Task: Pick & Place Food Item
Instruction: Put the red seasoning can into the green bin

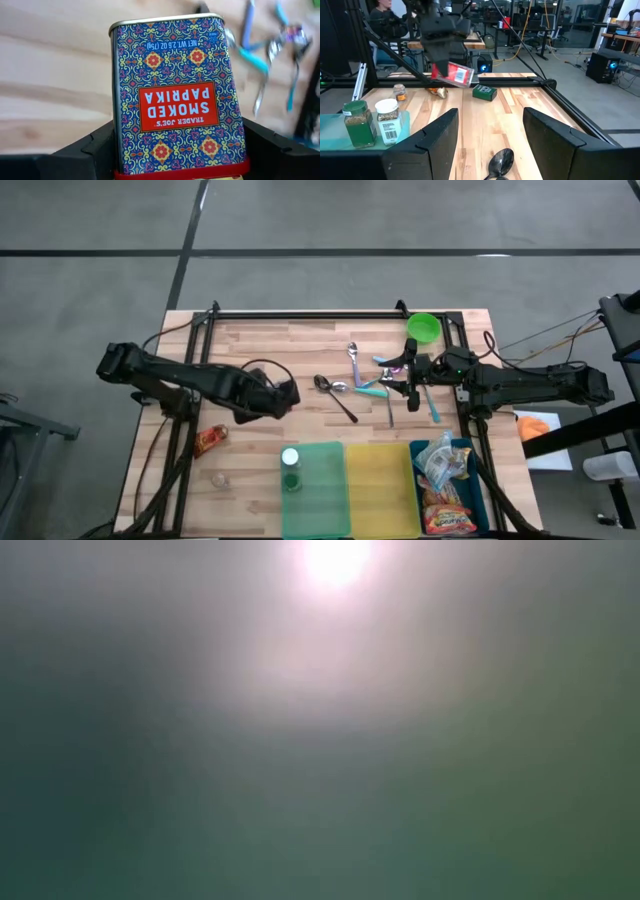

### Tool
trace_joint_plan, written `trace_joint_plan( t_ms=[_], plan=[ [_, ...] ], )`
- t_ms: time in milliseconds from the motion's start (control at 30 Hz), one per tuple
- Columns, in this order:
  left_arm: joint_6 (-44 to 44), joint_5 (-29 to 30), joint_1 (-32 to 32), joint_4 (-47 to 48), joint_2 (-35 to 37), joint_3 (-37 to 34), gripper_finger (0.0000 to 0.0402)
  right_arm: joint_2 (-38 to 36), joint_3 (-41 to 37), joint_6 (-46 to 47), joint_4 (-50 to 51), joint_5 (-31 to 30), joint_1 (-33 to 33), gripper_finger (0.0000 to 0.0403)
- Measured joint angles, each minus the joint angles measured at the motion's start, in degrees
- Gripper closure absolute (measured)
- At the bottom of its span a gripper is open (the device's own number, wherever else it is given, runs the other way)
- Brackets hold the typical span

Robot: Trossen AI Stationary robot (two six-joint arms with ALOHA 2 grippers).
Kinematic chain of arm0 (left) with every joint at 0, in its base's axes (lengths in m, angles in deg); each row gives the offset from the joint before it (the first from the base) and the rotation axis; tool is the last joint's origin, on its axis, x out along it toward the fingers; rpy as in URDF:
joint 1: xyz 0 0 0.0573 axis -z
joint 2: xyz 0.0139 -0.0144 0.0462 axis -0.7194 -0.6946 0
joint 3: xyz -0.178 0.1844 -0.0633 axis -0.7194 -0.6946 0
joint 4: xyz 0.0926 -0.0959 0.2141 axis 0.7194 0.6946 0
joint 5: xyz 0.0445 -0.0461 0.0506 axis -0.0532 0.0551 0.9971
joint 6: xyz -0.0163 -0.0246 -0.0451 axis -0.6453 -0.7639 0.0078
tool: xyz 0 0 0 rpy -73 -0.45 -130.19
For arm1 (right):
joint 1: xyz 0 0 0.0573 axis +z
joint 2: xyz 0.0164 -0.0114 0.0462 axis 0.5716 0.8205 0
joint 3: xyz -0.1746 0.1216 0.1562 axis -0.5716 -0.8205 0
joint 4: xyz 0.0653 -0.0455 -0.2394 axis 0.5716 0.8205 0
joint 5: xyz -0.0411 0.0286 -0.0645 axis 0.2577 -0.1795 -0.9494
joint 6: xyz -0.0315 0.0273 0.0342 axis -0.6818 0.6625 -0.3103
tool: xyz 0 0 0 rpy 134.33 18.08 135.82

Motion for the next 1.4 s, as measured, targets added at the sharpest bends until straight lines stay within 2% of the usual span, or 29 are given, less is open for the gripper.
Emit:
trace_joint_plan(
  t_ms=[167, 400, 633, 867, 1167, 1267, 1400],
  plan=[
    [2.69, -7.67, 0.57, -3.23, 0.06, 1.15, 0.0108, 0.0, 0.0, 0.0, -0.02, 0.0, 0.0, 0.0181],
    [1.2, -16.48, 2.95, -5.49, 0.06, 1.99, 0.0098, 0.0, 0.0, 0.0, 0.0, 0.0, 0.01, 0.0181],
    [-2.95, -17.44, 5.51, -5.88, 0.1, 5.13, 0.0109, 0.0, 0.0, 0.0, -0.02, 0.01, 0.01, 0.0181],
    [1.96, -18.18, 5.52, -11.29, -2.42, 6.93, 0.009, 0.0, 0.0, 0.0, 0.0, 0.02, 0.02, 0.0181],
    [7.18, -30.54, 0.45, -16.15, -7.84, 7.52, 0.0109, 0.0, 0.0, 0.0, 0.0, 0.0, 0.0, 0.0181],
    [11.82, -35.33, -2.02, -20.17, -10.34, 7.52, 0.0095, 0.0, 0.0, 0.0, 0.0, 0.0, 0.0, 0.0181],
    [12.7, -40.62, -4.62, -21.95, -14.03, 7.52, 0.008, 0.0, 0.0, 0.0, 0.01, 0.02, 0.02, 0.0181]
  ],
)
